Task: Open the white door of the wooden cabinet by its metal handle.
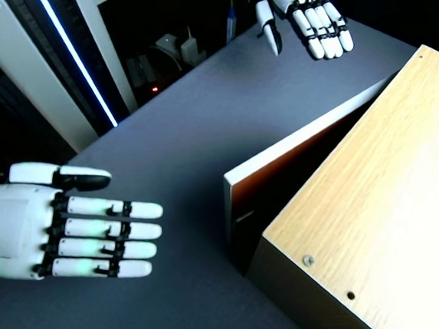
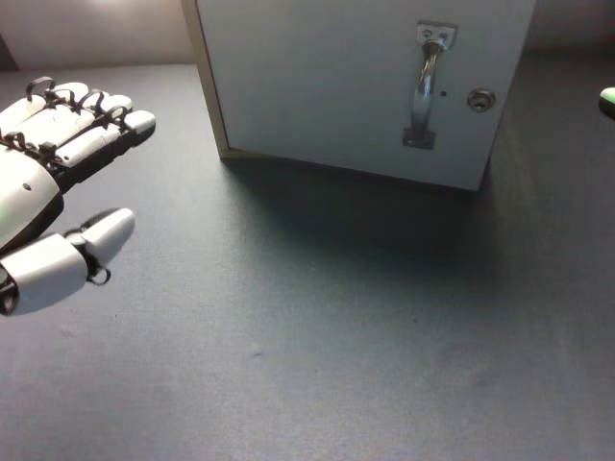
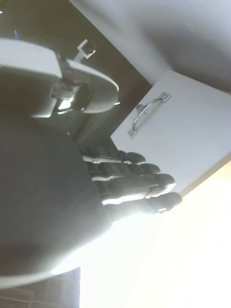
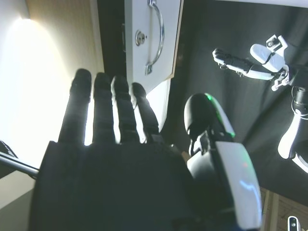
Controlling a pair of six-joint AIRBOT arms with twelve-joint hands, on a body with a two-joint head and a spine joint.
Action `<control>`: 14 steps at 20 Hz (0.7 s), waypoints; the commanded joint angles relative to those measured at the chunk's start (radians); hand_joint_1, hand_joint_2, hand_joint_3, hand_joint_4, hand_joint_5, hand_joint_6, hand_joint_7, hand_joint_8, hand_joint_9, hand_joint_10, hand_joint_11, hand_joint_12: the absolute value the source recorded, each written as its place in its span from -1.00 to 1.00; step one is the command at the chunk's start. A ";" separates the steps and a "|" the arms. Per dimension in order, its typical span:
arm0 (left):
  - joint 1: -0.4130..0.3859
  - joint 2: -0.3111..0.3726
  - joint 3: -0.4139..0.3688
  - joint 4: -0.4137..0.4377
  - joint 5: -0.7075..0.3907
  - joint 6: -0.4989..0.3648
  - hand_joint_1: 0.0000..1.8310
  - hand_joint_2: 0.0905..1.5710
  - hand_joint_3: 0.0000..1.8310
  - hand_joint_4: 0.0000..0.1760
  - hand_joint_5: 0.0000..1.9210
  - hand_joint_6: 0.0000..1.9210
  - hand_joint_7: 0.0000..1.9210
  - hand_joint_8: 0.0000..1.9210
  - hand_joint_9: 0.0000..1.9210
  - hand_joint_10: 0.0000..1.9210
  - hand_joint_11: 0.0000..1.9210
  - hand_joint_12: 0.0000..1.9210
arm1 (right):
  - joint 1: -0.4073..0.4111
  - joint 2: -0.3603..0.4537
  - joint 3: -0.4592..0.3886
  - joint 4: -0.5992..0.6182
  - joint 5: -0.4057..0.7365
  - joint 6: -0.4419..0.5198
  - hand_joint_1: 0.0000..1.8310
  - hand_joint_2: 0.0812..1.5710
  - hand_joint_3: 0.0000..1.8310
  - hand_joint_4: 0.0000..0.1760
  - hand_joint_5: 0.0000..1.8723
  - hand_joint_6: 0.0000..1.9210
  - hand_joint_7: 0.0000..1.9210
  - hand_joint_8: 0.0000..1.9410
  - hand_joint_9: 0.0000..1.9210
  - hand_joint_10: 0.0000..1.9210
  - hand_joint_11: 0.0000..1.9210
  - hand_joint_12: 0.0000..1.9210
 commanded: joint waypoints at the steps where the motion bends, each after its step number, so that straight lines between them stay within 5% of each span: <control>1: -0.012 0.003 0.006 -0.007 -0.128 -0.004 -1.00 0.96 -0.97 -1.00 -0.81 -1.00 -0.89 -1.00 -0.89 -1.00 -0.98 -0.82 | 0.010 -0.001 0.005 0.027 0.119 0.003 -0.51 0.75 -0.98 -1.00 -0.90 -0.99 -0.93 -1.00 -1.00 -1.00 -0.96 -0.90; 8: -0.016 -0.003 0.010 -0.005 -0.126 -0.010 -1.00 1.00 -0.96 -1.00 -0.83 -1.00 -0.91 -1.00 -0.92 -1.00 -1.00 -0.84 | 0.021 -0.011 0.019 0.027 0.116 0.003 -0.67 0.78 -0.99 -1.00 -0.91 -1.00 -0.95 -1.00 -1.00 -1.00 -0.97 -0.95; 10: -0.018 -0.005 0.012 -0.004 -0.124 -0.011 -1.00 1.00 -0.97 -1.00 -0.85 -1.00 -0.93 -1.00 -0.94 -1.00 -1.00 -0.87 | 0.040 -0.015 0.030 0.025 0.098 0.003 -0.90 0.83 -0.98 -1.00 -0.94 -1.00 -0.97 -1.00 -1.00 -1.00 -0.99 -0.97; 14: -0.019 -0.009 0.016 -0.004 -0.122 -0.019 -1.00 0.98 -0.98 -1.00 -0.85 -0.99 -0.93 -0.99 -0.93 -0.99 -0.99 -0.88 | 0.091 -0.036 0.067 0.013 0.038 0.003 -1.00 0.76 -1.00 -0.99 -1.00 -1.00 -1.00 -1.00 -1.00 -1.00 -1.00 -1.00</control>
